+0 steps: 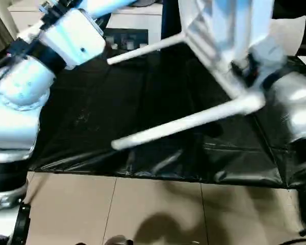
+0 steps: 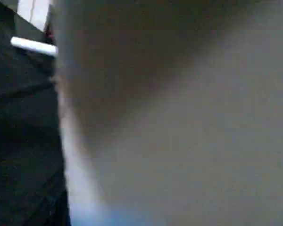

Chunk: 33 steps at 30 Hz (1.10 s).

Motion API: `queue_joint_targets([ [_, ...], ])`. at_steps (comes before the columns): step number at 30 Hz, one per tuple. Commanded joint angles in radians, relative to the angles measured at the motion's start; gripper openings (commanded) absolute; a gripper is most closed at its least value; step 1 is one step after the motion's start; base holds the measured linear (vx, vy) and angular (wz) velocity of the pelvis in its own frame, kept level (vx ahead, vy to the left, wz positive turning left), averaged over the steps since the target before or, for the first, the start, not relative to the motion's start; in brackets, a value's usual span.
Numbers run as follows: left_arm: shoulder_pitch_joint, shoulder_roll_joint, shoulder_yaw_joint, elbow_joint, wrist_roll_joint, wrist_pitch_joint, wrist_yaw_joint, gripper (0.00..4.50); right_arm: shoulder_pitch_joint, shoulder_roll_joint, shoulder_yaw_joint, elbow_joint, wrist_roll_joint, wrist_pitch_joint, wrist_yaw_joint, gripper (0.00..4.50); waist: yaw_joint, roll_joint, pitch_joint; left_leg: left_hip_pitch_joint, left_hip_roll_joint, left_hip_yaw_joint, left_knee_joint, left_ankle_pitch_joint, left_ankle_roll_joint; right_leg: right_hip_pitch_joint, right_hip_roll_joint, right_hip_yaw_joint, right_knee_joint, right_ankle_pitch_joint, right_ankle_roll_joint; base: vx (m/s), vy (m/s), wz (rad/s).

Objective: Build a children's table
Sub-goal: Flip table

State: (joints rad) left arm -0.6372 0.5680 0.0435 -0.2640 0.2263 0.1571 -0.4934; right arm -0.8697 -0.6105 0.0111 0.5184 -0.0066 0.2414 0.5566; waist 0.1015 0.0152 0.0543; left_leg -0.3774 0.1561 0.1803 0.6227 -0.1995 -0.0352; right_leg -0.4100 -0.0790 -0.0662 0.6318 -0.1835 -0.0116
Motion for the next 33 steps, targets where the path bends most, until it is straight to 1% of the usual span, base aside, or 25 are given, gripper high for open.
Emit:
queue_joint_targets([
  [1, 0.048, -0.050, -0.043, 0.105, -0.074, 0.176, -0.046, 1.86, -0.066, 0.009, 0.134, -0.107, 0.027, -0.202, 0.284, 1.95, -0.003, -0.037, -0.059, 0.008, 0.062, -0.020, -0.067, -0.160, 0.045, 0.043, -0.073, 0.049, -0.079, -0.304, -0.199, 0.000, 0.000, 0.00],
  [3, 0.042, -0.062, -0.032, 0.096, -0.087, 0.204, -0.041, 1.81, -0.079, 0.012, 0.126, -0.092, 0.029, -0.221, 0.281, 1.95, -0.002, -0.042, -0.056, 0.009, 0.059, -0.019, -0.066, -0.183, 0.043, 0.041, -0.074, 0.048, -0.086, -0.367, -0.184, 0.000, 0.000, 0.00],
  [5, 0.034, -0.084, -0.009, 0.073, -0.110, 0.267, -0.031, 1.79, -0.117, 0.021, 0.103, -0.040, 0.029, -0.262, 0.272, 1.95, -0.003, -0.043, -0.055, 0.010, 0.058, -0.020, -0.066, -0.199, 0.035, 0.039, -0.077, 0.047, -0.089, -0.405, -0.178, 0.000, 0.000, 0.00],
  [6, 0.034, -0.092, -0.001, 0.068, -0.119, 0.289, -0.029, 1.79, -0.131, 0.025, 0.093, -0.021, 0.032, -0.285, 0.269, 2.30, -0.005, -0.042, -0.052, 0.014, 0.056, -0.021, -0.065, -0.230, 0.030, 0.034, -0.075, 0.044, -0.098, -0.470, -0.158, 0.000, 0.000, 0.00],
  [7, 0.035, -0.096, 0.005, 0.062, -0.125, 0.307, -0.029, 1.79, -0.143, 0.030, 0.084, -0.007, 0.036, -0.307, 0.263, 2.51, -0.006, -0.040, -0.050, 0.014, 0.055, -0.023, -0.066, -0.238, 0.029, 0.033, -0.073, 0.043, -0.100, -0.487, -0.151, 0.000, 0.000, 0.00],
  [8, 0.037, -0.103, 0.013, 0.053, -0.132, 0.331, -0.027, 1.79, -0.155, 0.036, 0.073, 0.005, 0.045, -0.325, 0.262, 2.51, -0.008, -0.042, -0.050, 0.015, 0.056, -0.024, -0.067, -0.254, 0.025, 0.032, -0.072, 0.042, -0.102, -0.510, -0.139, 0.000, 0.000, 0.00],
  [10, 0.040, -0.110, 0.021, 0.048, -0.137, 0.354, -0.022, 1.79, -0.163, 0.044, 0.060, 0.008, 0.066, -0.357, 0.275, 2.72, -0.009, -0.042, -0.050, 0.016, 0.056, -0.024, -0.065, -0.276, 0.031, 0.028, -0.073, 0.043, -0.105, -0.523, -0.126, 0.000, 0.000, 0.00],
  [11, 0.041, -0.117, 0.029, 0.042, -0.140, 0.380, -0.014, 1.79, -0.167, 0.054, 0.040, 0.001, 0.103, -0.385, 0.302, 2.86, -0.010, -0.043, -0.049, 0.012, 0.056, -0.027, -0.069, -0.271, 0.035, 0.032, -0.072, 0.041, -0.105, -0.530, -0.119, 0.000, 0.000, 0.00],
  [13, 0.039, -0.133, 0.046, 0.040, -0.145, 0.424, 0.004, 1.79, -0.175, 0.077, 0.007, -0.015, 0.174, -0.425, 0.345, 3.00, -0.011, -0.040, -0.050, 0.016, 0.056, -0.027, -0.069, -0.278, 0.038, 0.028, -0.071, 0.042, -0.107, -0.526, -0.121, 0.000, 0.000, 0.00],
  [15, 0.038, -0.134, 0.047, 0.041, -0.145, 0.430, 0.005, 1.79, -0.179, 0.084, 0.000, -0.012, 0.190, -0.448, 0.354, 3.23, -0.011, -0.040, -0.049, 0.016, 0.058, -0.029, -0.071, -0.283, 0.040, 0.028, -0.070, 0.041, -0.107, -0.522, -0.128, 0.000, 0.000, 0.00],
  [16, 0.040, -0.131, 0.042, 0.039, -0.142, 0.428, 0.000, 1.79, -0.185, 0.094, -0.009, -0.001, 0.204, -0.495, 0.352, 3.23, -0.011, -0.035, -0.051, 0.015, 0.058, -0.031, -0.071, -0.285, 0.037, 0.029, -0.070, 0.040, -0.105, -0.518, -0.131, 0.000, 0.000, 0.00],
  [18, 0.043, -0.130, 0.034, 0.041, -0.134, 0.422, -0.002, 1.79, -0.192, 0.107, -0.028, 0.012, 0.209, -0.560, 0.337, 3.58, -0.020, -0.040, -0.050, 0.011, 0.062, -0.036, -0.075, -0.333, 0.035, 0.027, -0.073, 0.036, -0.104, -0.524, -0.120, 0.000, 0.000, 0.00],
  [19, 0.043, -0.130, 0.034, 0.041, -0.134, 0.422, -0.002, 1.79, -0.192, 0.107, -0.028, 0.012, 0.209, -0.560, 0.337, 3.58, -0.020, -0.040, -0.049, 0.013, 0.062, -0.037, -0.076, -0.342, 0.034, 0.025, -0.072, 0.036, -0.106, -0.534, -0.114, 0.000, 0.000, 0.00],
  [20, 0.044, -0.130, 0.034, 0.041, -0.130, 0.424, -0.001, 1.79, -0.203, 0.123, -0.054, 0.010, 0.221, -0.611, 0.311, 3.65, -0.020, -0.034, -0.047, 0.018, 0.061, -0.038, -0.076, -0.362, 0.030, 0.021, -0.072, 0.038, -0.107, -0.553, -0.113, 0.000, 0.000, 0.00],
  [21, 0.047, -0.130, 0.036, 0.042, -0.128, 0.423, 0.000, 1.79, -0.217, 0.147, -0.092, -0.003, 0.258, -0.643, 0.291, 3.71, -0.022, -0.035, -0.043, 0.018, 0.061, -0.039, -0.078, -0.384, 0.025, 0.019, -0.075, 0.038, -0.114, -0.597, -0.100, 0.000, 0.000, 0.00],
  [22, 0.047, -0.130, 0.036, 0.043, -0.128, 0.422, 0.001, 1.79, -0.218, 0.149, -0.096, -0.005, 0.262, -0.645, 0.290, 3.79, -0.023, -0.032, -0.041, 0.020, 0.060, -0.040, -0.078, -0.399, 0.022, 0.016, -0.077, 0.039, -0.118, -0.623, -0.093, 0.000, 0.000, 0.00],
  [23, 0.052, -0.129, 0.039, 0.046, -0.127, 0.423, 0.002, 1.79, -0.234, 0.166, -0.137, -0.021, 0.297, -0.645, 0.251, 3.95, -0.022, -0.032, -0.045, 0.025, 0.061, -0.043, -0.079, -0.408, 0.013, 0.016, -0.078, 0.038, -0.120, -0.641, -0.084, 0.000, 0.000, 0.00],
  [24, 0.057, -0.126, 0.041, 0.049, -0.125, 0.424, 0.003, 1.79, -0.246, 0.177, -0.172, -0.032, 0.329, -0.628, 0.232, 4.05, -0.017, -0.029, -0.048, 0.033, 0.063, -0.041, -0.081, -0.406, 0.005, 0.010, -0.074, 0.042, -0.120, -0.608, -0.093, 0.000, 0.000, 0.00],
  [25, 0.057, -0.126, 0.041, 0.049, -0.125, 0.424, 0.003, 1.78, -0.246, 0.177, -0.172, -0.032, 0.329, -0.628, 0.232, 4.05, -0.016, -0.030, -0.048, 0.033, 0.064, -0.041, -0.082, -0.406, 0.003, 0.010, -0.072, 0.043, -0.118, -0.585, -0.099, 0.000, 0.000, 0.00],
  [27, 0.074, -0.119, 0.045, 0.060, -0.118, 0.407, 0.008, 1.76, -0.257, 0.181, -0.249, -0.051, 0.423, -0.563, 0.225, 4.15, -0.015, -0.028, -0.046, 0.034, 0.065, -0.040, -0.086, -0.421, -0.004, 0.011, -0.068, 0.044, -0.114, -0.542, -0.113, 0.000, 0.000, 0.00],
  [28, 0.079, -0.116, 0.046, 0.064, -0.116, 0.398, 0.010, 1.76, -0.252, 0.180, -0.260, -0.057, 0.452, -0.544, 0.236, 4.15, -0.015, -0.023, -0.049, 0.032, 0.066, -0.043, -0.090, -0.430, -0.007, 0.017, -0.066, 0.043, -0.109, -0.512, -0.117, 0.000, 0.000, 0.00],
  [29, 0.082, -0.115, 0.047, 0.065, -0.115, 0.393, 0.011, 1.75, -0.249, 0.179, -0.264, -0.061, 0.470, -0.532, 0.245, 4.28, -0.016, -0.023, -0.049, 0.030, 0.066, -0.044, -0.092, -0.432, -0.008, 0.019, -0.066, 0.042, -0.109, -0.497, -0.120, 0.000, 0.000, 0.00],
  [30, 0.096, -0.108, 0.048, 0.080, -0.112, 0.360, 0.011, 1.75, -0.201, 0.179, -0.258, -0.107, 0.492, -0.500, 0.253, 4.28, -0.015, -0.023, -0.051, 0.022, 0.068, -0.045, -0.097, -0.418, -0.006, 0.028, -0.068, 0.042, -0.104, -0.452, -0.126, 0.000, 0.000, 0.00],
  [32, 0.104, -0.106, 0.050, 0.088, -0.111, 0.346, 0.015, 1.72, -0.168, 0.181, -0.249, -0.136, 0.497, -0.493, 0.255, 4.48, -0.014, -0.022, -0.050, 0.023, 0.067, -0.043, -0.098, -0.411, -0.006, 0.028, -0.071, 0.043, -0.108, -0.450, -0.122, 0.000, 0.000, 0.00],
  [33, 0.113, -0.102, 0.051, 0.097, -0.108, 0.325, 0.018, 1.70, -0.122, 0.197, -0.242, -0.179, 0.517, -0.467, 0.245, 4.50, -0.018, -0.023, -0.051, 0.023, 0.066, -0.045, -0.097, -0.415, -0.010, 0.030, -0.074, 0.043, -0.107, -0.467, -0.124, 0.000, 0.000, 0.00],
])
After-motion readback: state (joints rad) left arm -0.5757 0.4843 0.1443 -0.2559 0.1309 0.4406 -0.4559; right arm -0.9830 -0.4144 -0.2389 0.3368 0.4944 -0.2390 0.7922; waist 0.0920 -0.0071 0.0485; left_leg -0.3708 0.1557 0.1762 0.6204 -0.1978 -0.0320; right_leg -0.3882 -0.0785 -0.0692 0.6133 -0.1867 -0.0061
